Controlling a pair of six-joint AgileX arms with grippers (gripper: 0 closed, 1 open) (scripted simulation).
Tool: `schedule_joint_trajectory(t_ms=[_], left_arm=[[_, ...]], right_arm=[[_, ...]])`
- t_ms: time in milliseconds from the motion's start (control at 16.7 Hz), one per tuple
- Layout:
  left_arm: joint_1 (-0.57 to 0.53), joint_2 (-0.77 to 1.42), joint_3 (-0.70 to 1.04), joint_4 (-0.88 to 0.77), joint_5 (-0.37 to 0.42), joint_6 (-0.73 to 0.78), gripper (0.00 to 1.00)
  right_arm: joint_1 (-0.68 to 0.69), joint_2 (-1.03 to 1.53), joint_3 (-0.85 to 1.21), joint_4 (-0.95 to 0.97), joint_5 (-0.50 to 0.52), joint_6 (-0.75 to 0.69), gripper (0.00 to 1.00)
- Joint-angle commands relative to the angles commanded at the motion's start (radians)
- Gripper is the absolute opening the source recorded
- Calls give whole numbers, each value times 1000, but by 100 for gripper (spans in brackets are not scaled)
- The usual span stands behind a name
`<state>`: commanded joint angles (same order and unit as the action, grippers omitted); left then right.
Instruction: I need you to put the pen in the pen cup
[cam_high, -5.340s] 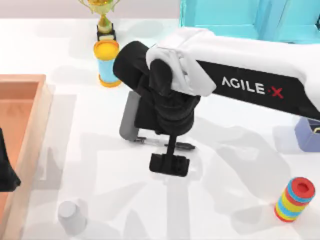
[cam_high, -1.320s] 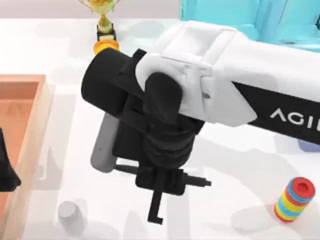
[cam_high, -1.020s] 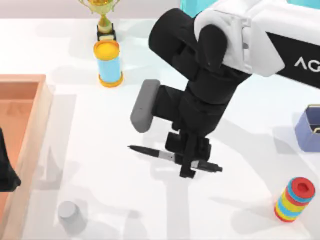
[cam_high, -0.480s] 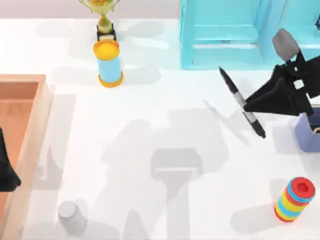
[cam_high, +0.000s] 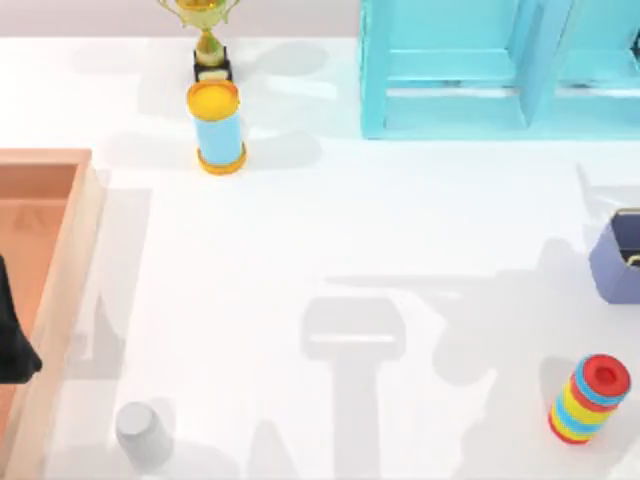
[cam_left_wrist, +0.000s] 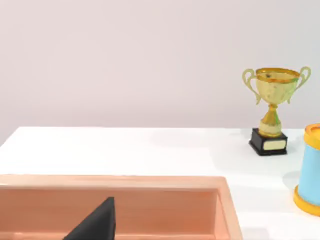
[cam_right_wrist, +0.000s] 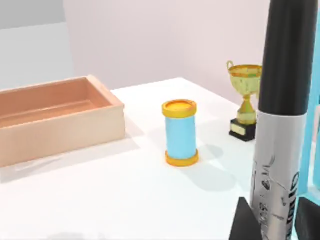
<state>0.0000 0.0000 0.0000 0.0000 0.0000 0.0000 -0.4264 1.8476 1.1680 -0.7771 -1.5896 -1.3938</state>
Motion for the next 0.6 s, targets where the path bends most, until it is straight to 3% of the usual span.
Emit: schedule_joint_trajectory(t_ms=[180, 420, 480, 600], left_arm=[[0, 0, 0, 0, 0, 0, 100], [0, 0, 0, 0, 0, 0, 100], [0, 0, 0, 0, 0, 0, 100], [0, 0, 0, 0, 0, 0, 100]], right_arm=[[-62, -13, -33, 31, -64, -49, 0], [-63, -14, -33, 31, -65, -50, 0], [-55, 7, -50, 82, 4, -42, 0], [-50, 6, -47, 78, 1, -48, 0]])
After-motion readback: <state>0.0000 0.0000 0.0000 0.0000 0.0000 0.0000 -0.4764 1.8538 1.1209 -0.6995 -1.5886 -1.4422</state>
